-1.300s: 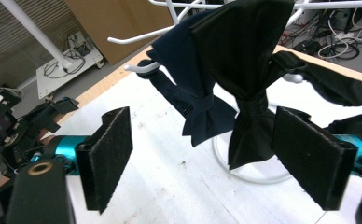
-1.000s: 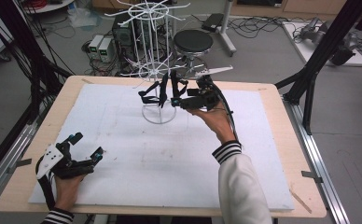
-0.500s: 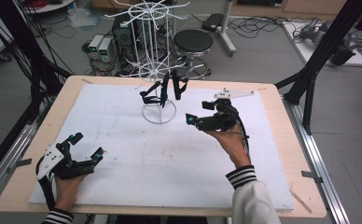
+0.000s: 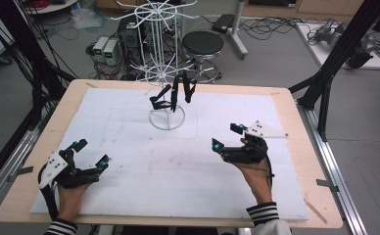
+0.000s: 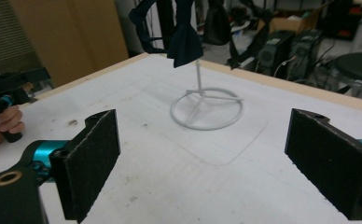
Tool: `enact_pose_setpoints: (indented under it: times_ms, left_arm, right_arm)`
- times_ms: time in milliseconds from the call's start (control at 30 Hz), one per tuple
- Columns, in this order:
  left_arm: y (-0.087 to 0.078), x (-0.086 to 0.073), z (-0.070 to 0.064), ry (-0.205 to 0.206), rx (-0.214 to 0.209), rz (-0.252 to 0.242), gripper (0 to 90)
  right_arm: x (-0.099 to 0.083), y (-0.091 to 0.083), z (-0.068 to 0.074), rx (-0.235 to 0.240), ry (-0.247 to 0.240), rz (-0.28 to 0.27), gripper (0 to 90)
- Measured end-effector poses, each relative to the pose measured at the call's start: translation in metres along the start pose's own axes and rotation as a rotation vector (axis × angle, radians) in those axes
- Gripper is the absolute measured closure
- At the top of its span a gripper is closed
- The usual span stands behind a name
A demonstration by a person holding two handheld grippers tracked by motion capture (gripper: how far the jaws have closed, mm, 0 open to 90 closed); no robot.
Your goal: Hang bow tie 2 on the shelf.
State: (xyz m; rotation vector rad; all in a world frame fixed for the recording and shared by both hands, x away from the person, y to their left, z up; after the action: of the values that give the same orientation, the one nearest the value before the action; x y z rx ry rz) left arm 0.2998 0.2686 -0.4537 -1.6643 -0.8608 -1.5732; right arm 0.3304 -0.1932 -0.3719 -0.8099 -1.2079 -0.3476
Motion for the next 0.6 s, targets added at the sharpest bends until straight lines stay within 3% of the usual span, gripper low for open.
enact_pose_setpoints:
  times_ms: [267,433,467,533,600]
  left_arm:
    - [0.0,0.0,0.0,0.003,0.003,0.002,1.7]
    - [0.0,0.0,0.0,0.005,0.002,0.005,1.7]
    - [0.0,0.0,0.0,0.005,0.003,0.004,1.7]
    - [0.0,0.0,0.0,0.005,0.003,0.003,1.7]
    - [0.0,0.0,0.0,0.004,0.003,0.004,1.7]
  right_arm:
    - [-0.038,-0.022,-0.002,-0.065,-0.061,-0.124,9.5]
    - [-0.059,-0.027,-0.004,-0.097,-0.086,-0.154,9.5]
    - [-0.062,-0.028,-0.004,-0.112,-0.081,-0.129,9.5]
    - [-0.068,-0.03,-0.004,-0.136,-0.101,-0.174,9.6]
    - [-0.074,-0.032,-0.006,-0.146,-0.077,-0.181,9.6]
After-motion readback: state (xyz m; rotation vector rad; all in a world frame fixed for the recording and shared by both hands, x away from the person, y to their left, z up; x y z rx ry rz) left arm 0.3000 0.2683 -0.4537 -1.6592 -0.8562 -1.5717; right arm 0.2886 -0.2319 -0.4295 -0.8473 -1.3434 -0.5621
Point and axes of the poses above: each handheld gripper's, and its own axes: y roughly forward along the jaws, x roughly out of its top, z roughly to its left, the point moved 4 cm from there along y, roughly forward along the jaws, and after that the axes turned 7 degrees about z, right-handed, at the moved point
